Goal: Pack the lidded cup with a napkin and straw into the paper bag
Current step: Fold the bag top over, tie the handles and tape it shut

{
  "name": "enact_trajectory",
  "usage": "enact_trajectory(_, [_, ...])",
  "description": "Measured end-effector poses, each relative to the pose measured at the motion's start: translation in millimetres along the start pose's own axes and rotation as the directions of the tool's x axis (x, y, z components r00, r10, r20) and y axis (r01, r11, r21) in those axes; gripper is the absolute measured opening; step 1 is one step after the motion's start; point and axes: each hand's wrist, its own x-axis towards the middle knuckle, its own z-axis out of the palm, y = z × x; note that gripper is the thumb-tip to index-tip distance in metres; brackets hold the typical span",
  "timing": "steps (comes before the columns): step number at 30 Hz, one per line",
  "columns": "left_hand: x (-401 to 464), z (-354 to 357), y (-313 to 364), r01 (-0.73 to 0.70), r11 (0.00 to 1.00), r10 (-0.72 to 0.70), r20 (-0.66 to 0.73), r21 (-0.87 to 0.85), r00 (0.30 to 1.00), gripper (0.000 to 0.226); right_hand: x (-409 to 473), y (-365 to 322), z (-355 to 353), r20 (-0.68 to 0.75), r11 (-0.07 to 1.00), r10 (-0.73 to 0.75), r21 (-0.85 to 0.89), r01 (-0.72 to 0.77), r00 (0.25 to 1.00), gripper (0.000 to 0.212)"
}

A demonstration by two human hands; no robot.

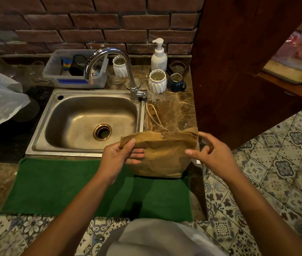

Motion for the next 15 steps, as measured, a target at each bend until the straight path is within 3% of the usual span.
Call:
enact_trajectory(2, [1, -1, 0, 0.005, 1.0, -0.005, 0.007, 0.005, 1.0, 0.019, 2, 1, 2, 0.11, 0.975, 0.052, 0.208, -0.074, 0.993, 0.09])
enact_trajectory(4, [2, -3, 3, 0.014, 1.0, -0.014, 0.018, 0.02, 1.0, 0.021, 8, 0, 1, 0.145, 0.96, 0.058, 0.265, -0.095, 0.988, 0.084])
enact_trajectory(9, [8, -6, 5, 0.033, 0.999, -0.034, 0.048, 0.034, 0.998, 0.027, 17, -5, -1, 0.206, 0.978, 0.019, 0.2, -0.062, 0.978, 0.031])
enact_trajectory(15, [8, -9, 0, 0.05, 0.999, -0.051, 0.078, 0.014, 0.996, 0.036, 15, -7, 3, 0.183, 0.982, 0.043, 0.174, -0.076, 0.982, 0.012])
